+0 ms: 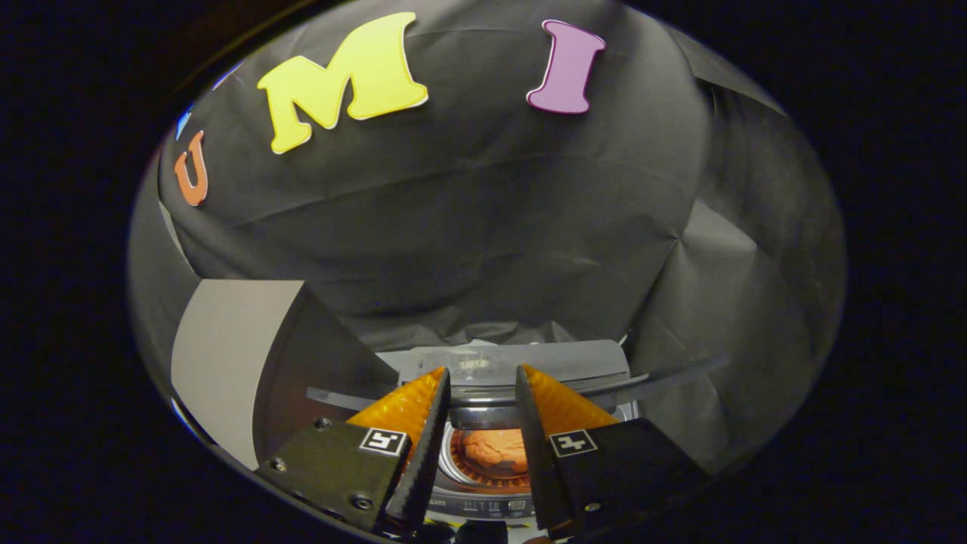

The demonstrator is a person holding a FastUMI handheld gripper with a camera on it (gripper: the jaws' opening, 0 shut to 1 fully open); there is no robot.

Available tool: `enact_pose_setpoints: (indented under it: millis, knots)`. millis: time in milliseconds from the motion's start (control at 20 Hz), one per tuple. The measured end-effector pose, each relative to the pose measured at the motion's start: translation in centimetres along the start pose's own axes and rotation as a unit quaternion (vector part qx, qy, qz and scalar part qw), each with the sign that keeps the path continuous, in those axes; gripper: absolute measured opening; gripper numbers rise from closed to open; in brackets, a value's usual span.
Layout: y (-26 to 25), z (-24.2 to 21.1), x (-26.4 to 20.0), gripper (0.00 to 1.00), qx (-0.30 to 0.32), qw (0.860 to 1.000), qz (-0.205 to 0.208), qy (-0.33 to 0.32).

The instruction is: Put the clothes into the washing machine and then close the washing machine lid.

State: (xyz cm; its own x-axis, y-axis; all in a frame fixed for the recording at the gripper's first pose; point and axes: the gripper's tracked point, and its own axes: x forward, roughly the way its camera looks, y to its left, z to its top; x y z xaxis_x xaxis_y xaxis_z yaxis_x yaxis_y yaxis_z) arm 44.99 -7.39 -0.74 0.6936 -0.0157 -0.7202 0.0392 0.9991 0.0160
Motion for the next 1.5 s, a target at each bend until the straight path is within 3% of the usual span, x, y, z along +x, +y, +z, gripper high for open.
enact_pose_setpoints:
  millis: [400, 650, 700, 1100, 1500]
  knots:
    - [-0.3, -4.6, -1.4, 0.55, 0.005, 1.000, -0.007, 0.030]
    - [-0.4, -8.5, -1.5, 0.93, 0.019, 0.998, -0.003, 0.060]
    - [-0.4, -9.2, -1.3, 0.95, 0.021, 0.998, -0.002, 0.062]
    - [-0.6, -13.8, -1.2, 0.95, 0.046, 0.996, 0.010, 0.075]
    - [-0.4, -13.7, -5.4, 0.94, 0.014, 1.000, 0.018, -0.012]
